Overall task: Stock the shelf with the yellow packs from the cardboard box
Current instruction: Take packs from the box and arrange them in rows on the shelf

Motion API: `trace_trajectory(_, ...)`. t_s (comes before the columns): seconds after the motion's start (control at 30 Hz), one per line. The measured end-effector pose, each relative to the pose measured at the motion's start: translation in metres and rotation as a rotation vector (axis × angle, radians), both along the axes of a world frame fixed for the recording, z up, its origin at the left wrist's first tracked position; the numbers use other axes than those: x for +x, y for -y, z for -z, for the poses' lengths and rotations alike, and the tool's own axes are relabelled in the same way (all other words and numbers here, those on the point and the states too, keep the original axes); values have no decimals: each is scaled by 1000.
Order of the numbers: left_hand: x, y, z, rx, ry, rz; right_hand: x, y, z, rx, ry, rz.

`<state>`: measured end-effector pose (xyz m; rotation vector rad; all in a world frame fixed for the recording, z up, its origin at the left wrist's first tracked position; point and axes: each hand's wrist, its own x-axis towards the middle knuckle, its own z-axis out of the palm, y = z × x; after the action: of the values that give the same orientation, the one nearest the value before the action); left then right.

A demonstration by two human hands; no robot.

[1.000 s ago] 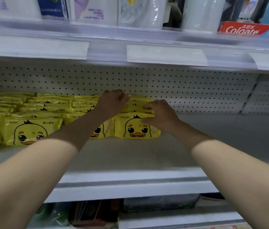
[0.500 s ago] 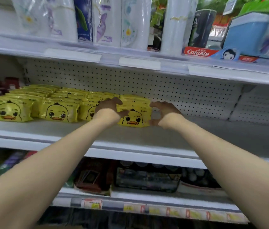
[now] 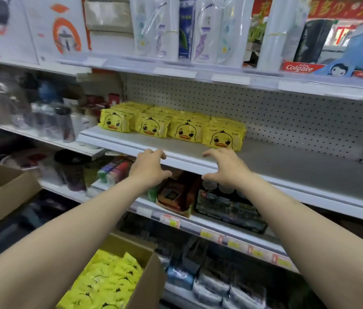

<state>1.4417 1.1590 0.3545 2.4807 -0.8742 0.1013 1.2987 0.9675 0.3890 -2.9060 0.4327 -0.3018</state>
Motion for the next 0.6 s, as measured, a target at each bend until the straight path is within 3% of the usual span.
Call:
trace_trajectory(0.3,3,-103,14,111,10,-164,43,-84,30,45,-24,-163)
trace_trajectory(0.6,57,-178,58,144,-103,-252,125,-157,68,30,-133,-254)
